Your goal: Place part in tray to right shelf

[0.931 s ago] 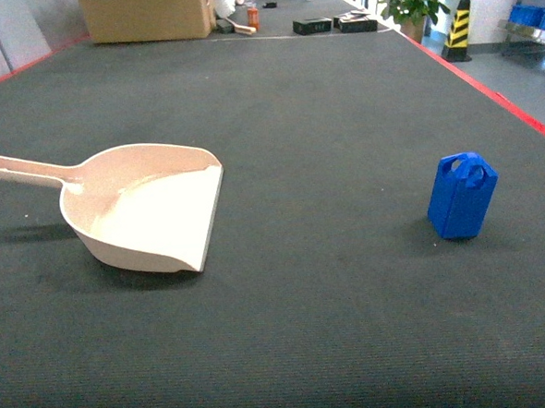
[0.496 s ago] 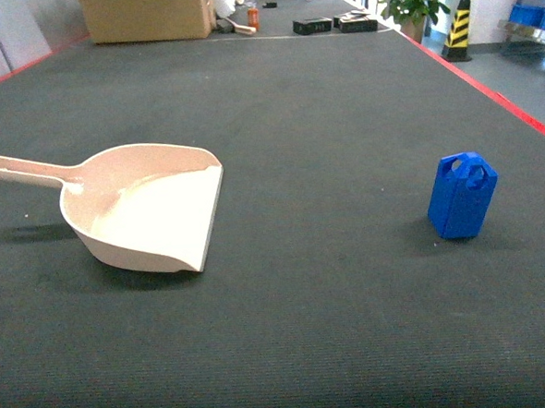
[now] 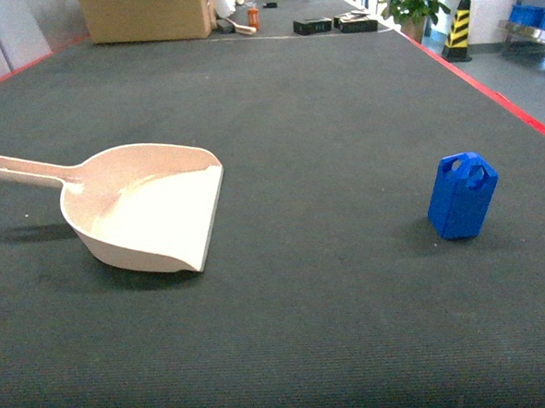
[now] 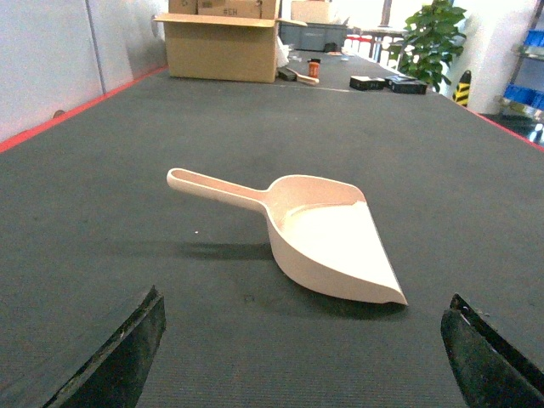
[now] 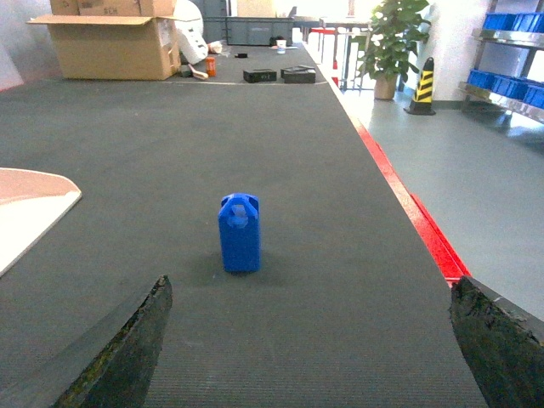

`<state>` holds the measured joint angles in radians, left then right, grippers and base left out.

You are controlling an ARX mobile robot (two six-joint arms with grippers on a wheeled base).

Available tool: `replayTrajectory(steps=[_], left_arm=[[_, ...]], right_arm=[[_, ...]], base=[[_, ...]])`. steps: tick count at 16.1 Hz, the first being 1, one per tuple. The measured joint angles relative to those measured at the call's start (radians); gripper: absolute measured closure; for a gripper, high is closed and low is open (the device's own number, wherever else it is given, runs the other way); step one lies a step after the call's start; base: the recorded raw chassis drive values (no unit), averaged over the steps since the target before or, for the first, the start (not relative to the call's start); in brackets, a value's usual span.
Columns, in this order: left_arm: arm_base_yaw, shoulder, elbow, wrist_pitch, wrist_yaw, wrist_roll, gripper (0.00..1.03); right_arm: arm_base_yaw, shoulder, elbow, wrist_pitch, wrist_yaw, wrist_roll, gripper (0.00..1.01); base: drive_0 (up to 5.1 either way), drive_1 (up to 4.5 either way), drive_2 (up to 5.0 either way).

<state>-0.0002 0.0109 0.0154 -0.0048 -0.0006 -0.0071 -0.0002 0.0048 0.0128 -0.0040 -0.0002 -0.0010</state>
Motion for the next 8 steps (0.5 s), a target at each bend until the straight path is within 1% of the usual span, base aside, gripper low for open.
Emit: replayTrajectory(steps=[8], left_arm=[[0.0, 0.0, 0.0, 0.0, 0.0, 0.0, 0.05]], right_arm=[[0.0, 0.0, 0.0, 0.0, 0.0, 0.0, 0.03]], base=[[0.0, 0.0, 0.0]])
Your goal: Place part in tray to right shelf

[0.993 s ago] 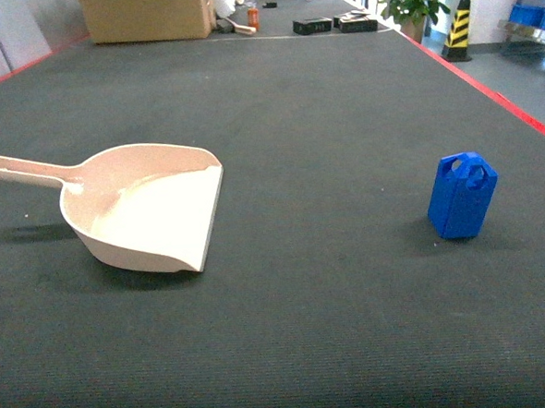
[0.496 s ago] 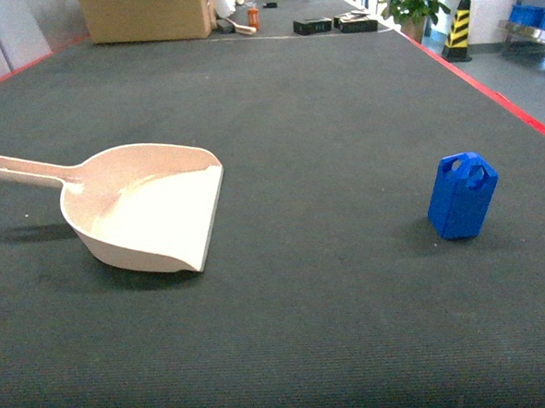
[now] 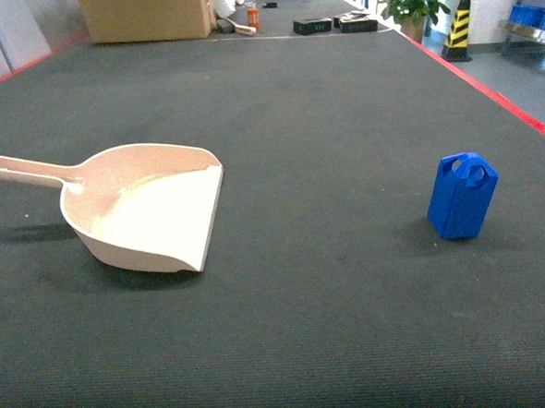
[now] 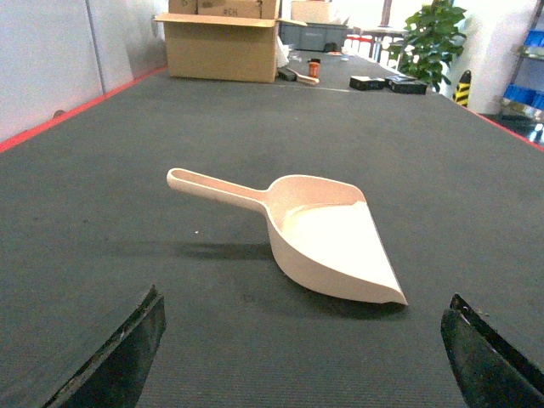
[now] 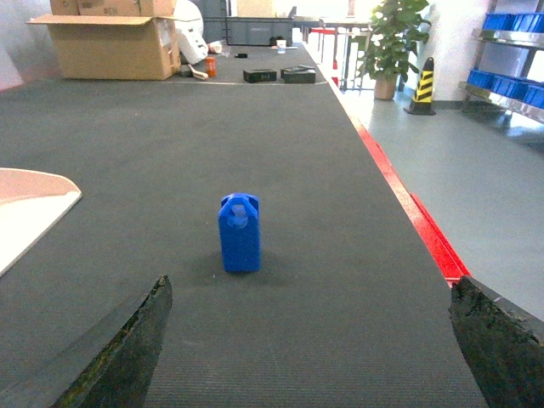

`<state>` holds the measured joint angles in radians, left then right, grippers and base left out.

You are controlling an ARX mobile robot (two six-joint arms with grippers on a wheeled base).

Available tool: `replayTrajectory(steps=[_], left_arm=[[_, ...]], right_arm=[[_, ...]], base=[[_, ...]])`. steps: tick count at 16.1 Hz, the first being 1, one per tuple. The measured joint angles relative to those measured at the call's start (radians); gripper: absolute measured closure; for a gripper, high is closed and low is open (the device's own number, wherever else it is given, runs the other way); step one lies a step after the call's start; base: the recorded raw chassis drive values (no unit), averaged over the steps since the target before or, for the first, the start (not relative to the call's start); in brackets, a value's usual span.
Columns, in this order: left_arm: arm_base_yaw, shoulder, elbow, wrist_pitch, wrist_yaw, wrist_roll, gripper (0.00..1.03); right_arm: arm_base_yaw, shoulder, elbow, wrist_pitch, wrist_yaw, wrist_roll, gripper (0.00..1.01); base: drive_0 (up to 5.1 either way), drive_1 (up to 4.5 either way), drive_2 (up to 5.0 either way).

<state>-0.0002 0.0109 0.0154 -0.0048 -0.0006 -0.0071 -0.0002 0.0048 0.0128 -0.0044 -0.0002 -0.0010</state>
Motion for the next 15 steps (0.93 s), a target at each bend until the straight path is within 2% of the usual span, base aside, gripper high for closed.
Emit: replayTrajectory(steps=[15], left_arm=[[0.0, 0.0, 0.0, 0.0, 0.0, 0.0, 0.05]], right_arm=[[0.0, 0.0, 0.0, 0.0, 0.0, 0.0, 0.03]], base=[[0.0, 0.0, 0.0]])
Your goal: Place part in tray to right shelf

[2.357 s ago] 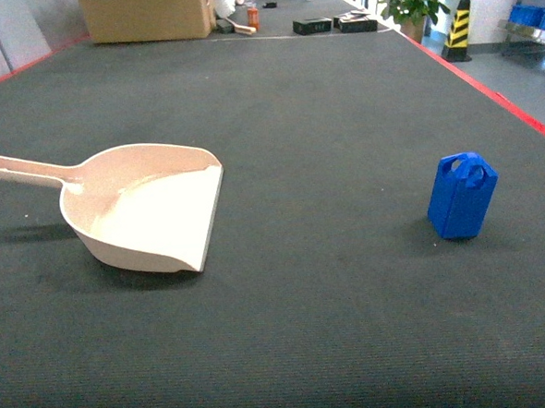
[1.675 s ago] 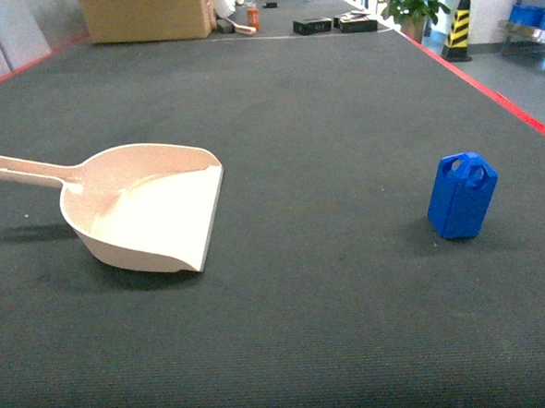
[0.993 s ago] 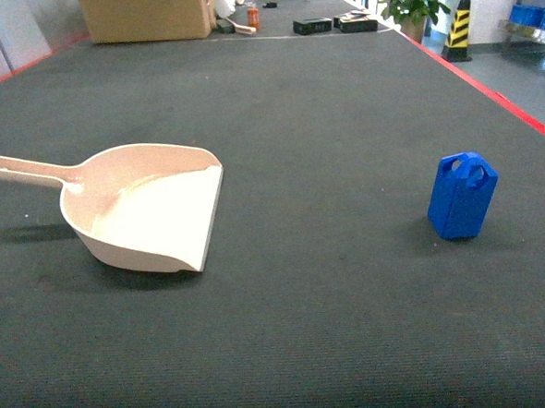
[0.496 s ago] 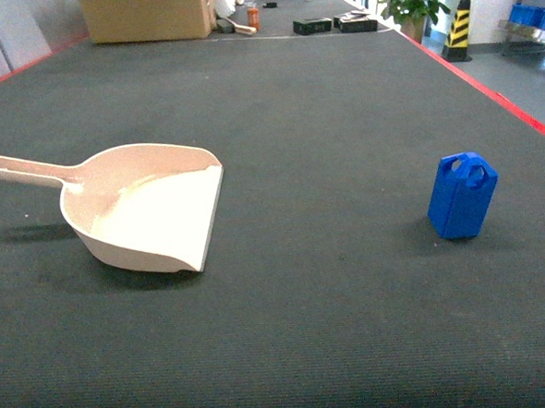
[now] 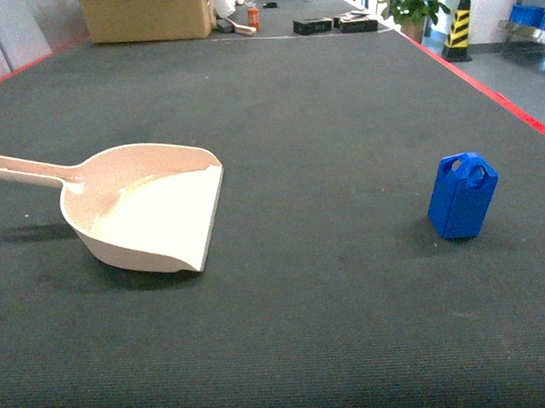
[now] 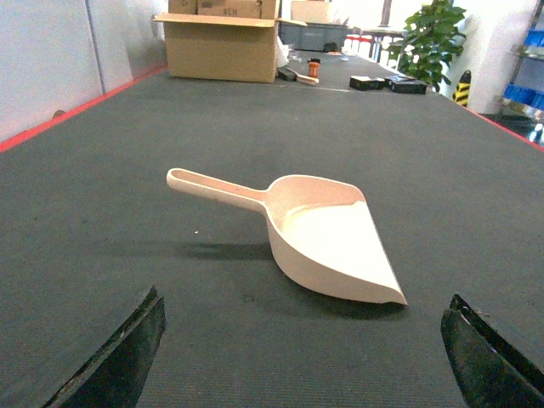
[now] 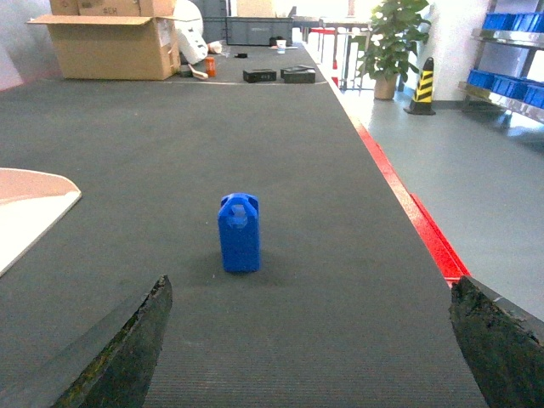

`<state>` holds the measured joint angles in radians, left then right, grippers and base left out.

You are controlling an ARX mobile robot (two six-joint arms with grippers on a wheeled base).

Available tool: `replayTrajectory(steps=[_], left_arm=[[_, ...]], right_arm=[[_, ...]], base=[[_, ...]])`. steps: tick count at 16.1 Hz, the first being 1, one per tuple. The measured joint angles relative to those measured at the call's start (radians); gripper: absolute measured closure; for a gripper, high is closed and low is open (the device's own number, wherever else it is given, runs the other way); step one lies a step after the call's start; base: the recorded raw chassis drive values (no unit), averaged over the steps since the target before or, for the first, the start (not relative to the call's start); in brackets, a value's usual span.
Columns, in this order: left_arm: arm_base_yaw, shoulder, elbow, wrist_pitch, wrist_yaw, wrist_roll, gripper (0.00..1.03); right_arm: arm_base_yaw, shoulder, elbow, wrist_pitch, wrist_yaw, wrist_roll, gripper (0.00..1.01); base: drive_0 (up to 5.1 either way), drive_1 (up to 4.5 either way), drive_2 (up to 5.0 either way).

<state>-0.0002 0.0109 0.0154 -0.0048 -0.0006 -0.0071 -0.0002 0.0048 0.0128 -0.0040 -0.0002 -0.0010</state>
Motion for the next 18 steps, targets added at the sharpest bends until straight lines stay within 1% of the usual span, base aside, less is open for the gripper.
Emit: replayTrajectory(steps=[18], left_arm=[[0.0, 0.0, 0.0, 0.0, 0.0, 0.0, 0.05]], right_arm=[[0.0, 0.0, 0.0, 0.0, 0.0, 0.0, 0.03]], base=[[0.0, 0.0, 0.0]])
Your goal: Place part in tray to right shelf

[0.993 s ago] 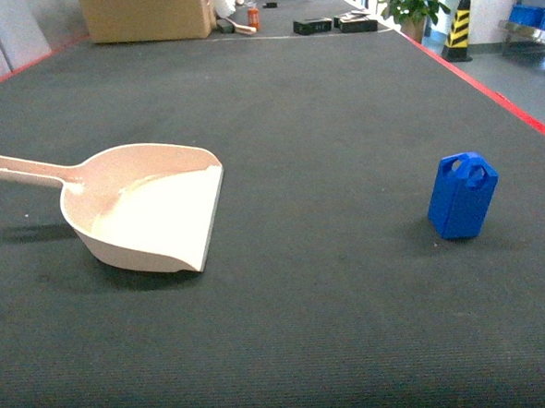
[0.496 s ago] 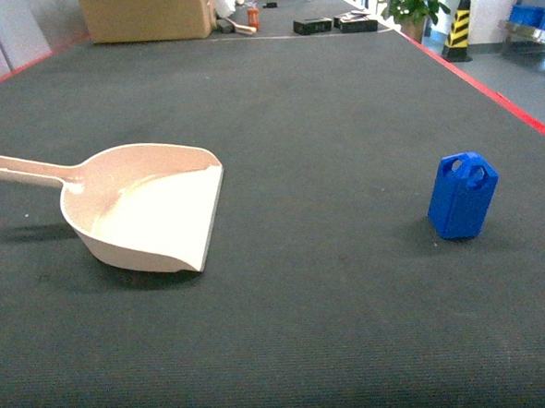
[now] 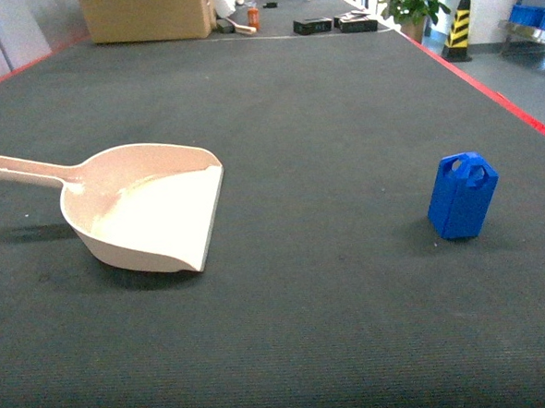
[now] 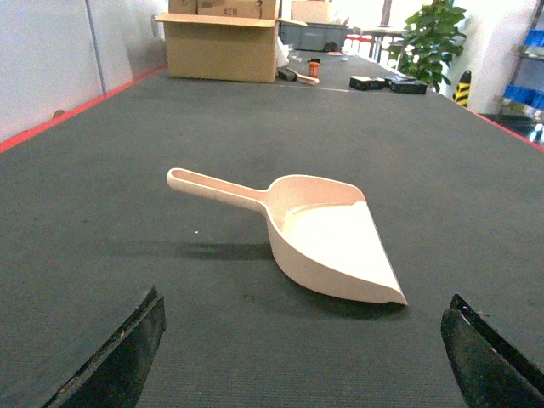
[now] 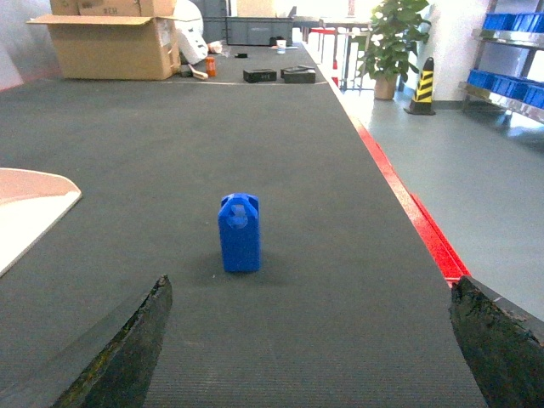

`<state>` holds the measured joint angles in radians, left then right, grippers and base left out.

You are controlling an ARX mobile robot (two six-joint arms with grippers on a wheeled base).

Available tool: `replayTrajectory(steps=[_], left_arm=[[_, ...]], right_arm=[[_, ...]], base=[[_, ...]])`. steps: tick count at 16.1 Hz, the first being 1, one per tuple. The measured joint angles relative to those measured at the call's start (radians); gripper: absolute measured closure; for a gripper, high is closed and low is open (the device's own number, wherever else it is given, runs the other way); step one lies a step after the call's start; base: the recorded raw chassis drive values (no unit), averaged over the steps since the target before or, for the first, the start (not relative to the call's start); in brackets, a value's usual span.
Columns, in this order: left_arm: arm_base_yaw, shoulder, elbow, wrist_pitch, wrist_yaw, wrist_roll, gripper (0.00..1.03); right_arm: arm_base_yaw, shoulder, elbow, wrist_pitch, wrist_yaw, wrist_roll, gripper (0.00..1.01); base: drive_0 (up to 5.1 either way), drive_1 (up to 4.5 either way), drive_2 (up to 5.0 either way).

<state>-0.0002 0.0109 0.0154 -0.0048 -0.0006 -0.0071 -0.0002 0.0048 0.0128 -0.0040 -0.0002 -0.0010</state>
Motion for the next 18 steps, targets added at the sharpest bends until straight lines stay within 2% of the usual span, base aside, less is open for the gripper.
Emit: replayTrajectory(steps=[11, 12, 13, 14, 15, 16, 17, 18], left_arm=[[0.0, 0.0, 0.0, 0.0, 0.0, 0.0, 0.05], [0.02, 0.025, 0.021, -0.083, 0.052, -0.055, 0.05], [0.06, 0.14, 0.029, -0.033, 0.125, -0.168, 0.05], [0.095, 0.271, 0.03, 0.076, 0.185, -0.303, 0.05], [0.118, 0.386, 0.031, 0.192, 0.23, -0.417, 0.05], [0.126, 0.438, 0.035, 0.24, 0.243, -0.46, 0.05], [0.129, 0.464, 0.039, 0.264, 0.248, -0.483, 0.05], [0.138, 0.547, 0.048, 0.342, 0.261, -0.545, 0.05]], right_arm=[[0.0, 0.0, 0.0, 0.0, 0.0, 0.0, 0.03], [0.0, 0.0, 0.0, 0.0, 0.0, 0.0, 0.03], [0.0, 0.0, 0.0, 0.0, 0.0, 0.0, 0.03], [0.0, 0.0, 0.0, 0.0, 0.0, 0.0, 0.03], [0.0, 0.0, 0.0, 0.0, 0.0, 0.0, 0.03], [0.0, 0.0, 0.0, -0.001, 0.0, 0.0, 0.03], [0.0, 0.0, 0.0, -0.001, 0.0, 0.0, 0.03], [0.0, 0.0, 0.0, -0.001, 0.0, 0.0, 0.03]], base=[[0.0, 0.0, 0.0], [0.0, 0.0, 0.0], [0.0, 0.0, 0.0], [0.0, 0.0, 0.0], [0.0, 0.0, 0.0], [0.0, 0.0, 0.0], [0.0, 0.0, 0.0], [0.0, 0.0, 0.0]])
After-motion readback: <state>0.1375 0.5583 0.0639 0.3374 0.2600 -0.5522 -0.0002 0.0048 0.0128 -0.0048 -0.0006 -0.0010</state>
